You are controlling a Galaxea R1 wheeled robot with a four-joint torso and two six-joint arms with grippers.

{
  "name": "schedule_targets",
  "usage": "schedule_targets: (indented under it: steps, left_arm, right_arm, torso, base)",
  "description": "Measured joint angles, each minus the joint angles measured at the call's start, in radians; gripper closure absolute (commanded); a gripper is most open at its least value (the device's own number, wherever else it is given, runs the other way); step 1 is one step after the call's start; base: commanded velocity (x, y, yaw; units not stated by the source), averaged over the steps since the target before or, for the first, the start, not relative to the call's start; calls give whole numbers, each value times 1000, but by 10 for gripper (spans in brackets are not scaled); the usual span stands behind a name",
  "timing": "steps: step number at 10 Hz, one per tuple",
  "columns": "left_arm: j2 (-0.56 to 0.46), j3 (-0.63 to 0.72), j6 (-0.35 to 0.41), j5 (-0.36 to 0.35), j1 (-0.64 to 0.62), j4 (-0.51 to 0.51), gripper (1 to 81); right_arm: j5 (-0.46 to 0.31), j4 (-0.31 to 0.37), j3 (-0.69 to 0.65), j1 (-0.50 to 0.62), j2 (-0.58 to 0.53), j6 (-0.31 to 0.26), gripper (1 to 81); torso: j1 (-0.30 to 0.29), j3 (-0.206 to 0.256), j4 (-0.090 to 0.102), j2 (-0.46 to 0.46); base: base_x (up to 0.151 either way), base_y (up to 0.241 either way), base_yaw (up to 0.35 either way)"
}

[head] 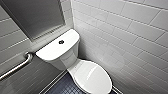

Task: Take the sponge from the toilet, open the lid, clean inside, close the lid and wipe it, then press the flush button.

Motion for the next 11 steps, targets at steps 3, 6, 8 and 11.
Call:
schedule_targets:
  steps: [3,6,8,11]
  left_arm:
    - [30,-8,33,-5,17,13,10]
    - [64,-36,44,-5,51,19,10]
    - [97,-94,44,-10,50,20,10]
    - [156,-136,45,-12,51,41,10]
  right_arm:
    - [-125,1,2,240,66,15,811]
    - [-258,16,-77,391,205,21,811]
    - [-332,28,-160,497,312,30,811]
    - [-438,33,-280,633,406,66,811]
  torso:
    - [0,0,0,0]
    - [0,0,0,0]
    - [0,0,0,0]
    - [0,0,0,0]
  base:
    - [0,0,0]
    - [0,0,0]
    - [0,0,0]
    - [0,0,0]
